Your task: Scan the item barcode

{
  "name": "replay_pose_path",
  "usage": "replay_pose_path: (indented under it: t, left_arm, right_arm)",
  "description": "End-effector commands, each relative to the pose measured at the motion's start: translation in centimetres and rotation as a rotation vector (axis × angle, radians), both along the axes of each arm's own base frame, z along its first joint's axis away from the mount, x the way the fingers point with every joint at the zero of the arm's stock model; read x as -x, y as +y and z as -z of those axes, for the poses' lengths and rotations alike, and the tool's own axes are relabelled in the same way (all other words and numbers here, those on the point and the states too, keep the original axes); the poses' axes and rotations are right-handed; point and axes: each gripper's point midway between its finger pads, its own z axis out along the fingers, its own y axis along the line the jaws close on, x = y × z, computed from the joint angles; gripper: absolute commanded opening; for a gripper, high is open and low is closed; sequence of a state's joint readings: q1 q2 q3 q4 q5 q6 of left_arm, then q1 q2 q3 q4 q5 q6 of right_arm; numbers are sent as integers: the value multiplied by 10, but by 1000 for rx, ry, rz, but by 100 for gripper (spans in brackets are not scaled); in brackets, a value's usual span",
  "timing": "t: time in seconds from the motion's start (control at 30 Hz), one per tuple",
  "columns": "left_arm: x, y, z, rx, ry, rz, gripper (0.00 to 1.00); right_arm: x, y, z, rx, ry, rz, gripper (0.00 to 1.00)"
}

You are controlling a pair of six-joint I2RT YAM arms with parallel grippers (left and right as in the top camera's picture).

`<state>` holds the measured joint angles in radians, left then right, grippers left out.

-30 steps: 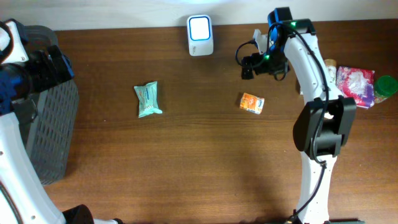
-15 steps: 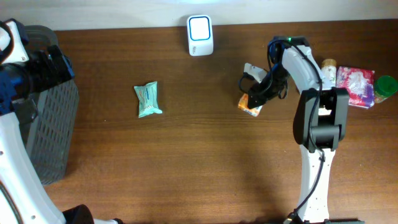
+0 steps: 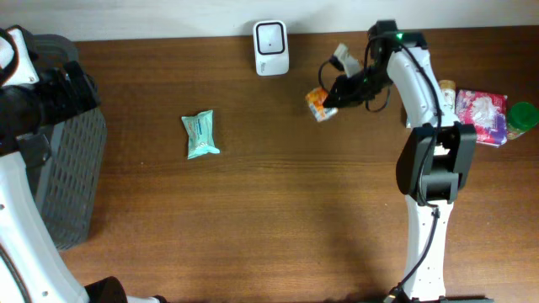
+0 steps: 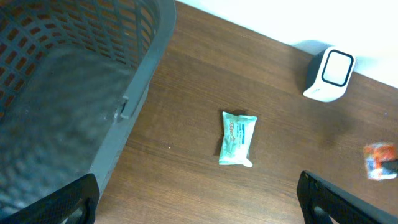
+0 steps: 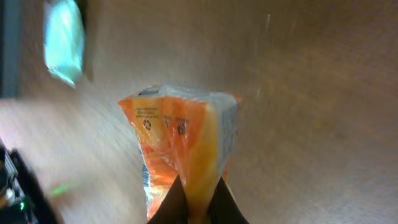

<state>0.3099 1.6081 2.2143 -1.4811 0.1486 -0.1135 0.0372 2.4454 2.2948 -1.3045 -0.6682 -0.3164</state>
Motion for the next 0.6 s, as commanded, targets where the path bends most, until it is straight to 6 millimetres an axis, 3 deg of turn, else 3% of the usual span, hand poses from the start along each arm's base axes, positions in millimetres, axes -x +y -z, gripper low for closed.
replay_pose_path:
  t: [0.0,0.1,0.17,0.23,0.33,0.43,0.53,0.57]
  left_arm:
    - [3,-2,-7,-3,-20,-2,99]
    - [3,-2,-7,-3,-20,-2,99]
    - [3,-2,-7,-3,-20,-2,99]
    - [3,-2,-7,-3,-20,-2,99]
    - [3,-2,-7,-3,-20,-2,99]
    - [3,-2,-7,-3,-20,-2,99]
    - [3,-2,-7,-3,-20,-2,99]
    - [3,-2,-7,-3,-20,-2,99]
  right_arm:
    - [-54,22,-49,-8,-222,89,4]
    - [-111,34,-59,227,-505,198,4]
    - [-134,50,-77,355,-699,202,4]
    - [-148,80,-94,489,-924,121,4]
    - [-158,93,-87,567,-1031,126,4]
    - [-161,94,-51,572,-1013,121,4]
    - [-163,92,-51,576,-1015,133,4]
    - [-164,84,-55,613,-1013,165,4]
